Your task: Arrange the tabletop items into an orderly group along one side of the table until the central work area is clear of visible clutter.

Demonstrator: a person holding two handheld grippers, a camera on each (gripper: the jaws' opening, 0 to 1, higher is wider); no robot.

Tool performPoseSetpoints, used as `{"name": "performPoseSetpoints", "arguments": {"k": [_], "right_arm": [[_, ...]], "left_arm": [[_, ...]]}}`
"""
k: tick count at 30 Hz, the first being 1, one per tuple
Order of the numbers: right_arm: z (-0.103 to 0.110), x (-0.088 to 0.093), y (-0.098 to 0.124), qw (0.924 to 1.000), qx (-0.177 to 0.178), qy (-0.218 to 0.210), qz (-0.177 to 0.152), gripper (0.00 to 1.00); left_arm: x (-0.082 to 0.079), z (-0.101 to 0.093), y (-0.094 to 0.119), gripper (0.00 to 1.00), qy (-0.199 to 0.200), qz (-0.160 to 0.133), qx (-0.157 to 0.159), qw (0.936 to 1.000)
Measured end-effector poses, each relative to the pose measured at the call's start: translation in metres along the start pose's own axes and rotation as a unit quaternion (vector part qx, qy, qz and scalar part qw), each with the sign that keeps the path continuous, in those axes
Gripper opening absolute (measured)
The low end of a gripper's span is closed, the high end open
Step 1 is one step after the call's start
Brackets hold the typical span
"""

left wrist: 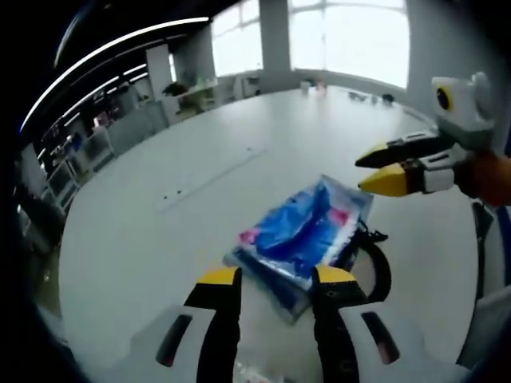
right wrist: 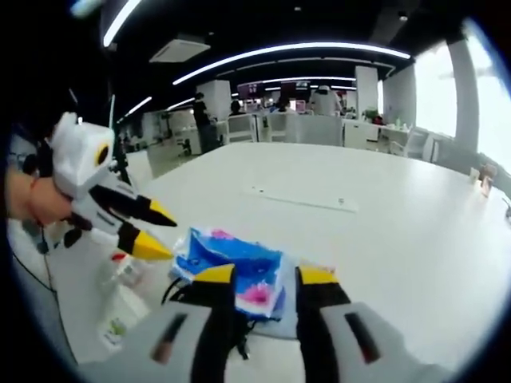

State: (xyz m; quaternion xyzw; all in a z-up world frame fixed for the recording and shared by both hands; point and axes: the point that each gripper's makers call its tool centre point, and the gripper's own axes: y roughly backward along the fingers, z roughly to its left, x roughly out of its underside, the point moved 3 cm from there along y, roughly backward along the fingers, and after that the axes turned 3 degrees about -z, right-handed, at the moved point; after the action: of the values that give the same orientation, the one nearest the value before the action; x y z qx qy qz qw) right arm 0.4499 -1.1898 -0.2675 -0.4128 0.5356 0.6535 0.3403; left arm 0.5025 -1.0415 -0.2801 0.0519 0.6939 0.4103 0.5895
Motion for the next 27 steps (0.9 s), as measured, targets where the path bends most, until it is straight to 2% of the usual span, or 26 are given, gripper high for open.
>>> {"name": "performPoseSetpoints", "arguments": {"k": [27], "right_arm": [[-0.006,0.020,-0.021,0.9989,0.015,-0.020,0.041,0.25]], "left_arm": [[0.006,-0.003,-0.014,0.22,0.008,0.027,-0.002,0.9996]]}}
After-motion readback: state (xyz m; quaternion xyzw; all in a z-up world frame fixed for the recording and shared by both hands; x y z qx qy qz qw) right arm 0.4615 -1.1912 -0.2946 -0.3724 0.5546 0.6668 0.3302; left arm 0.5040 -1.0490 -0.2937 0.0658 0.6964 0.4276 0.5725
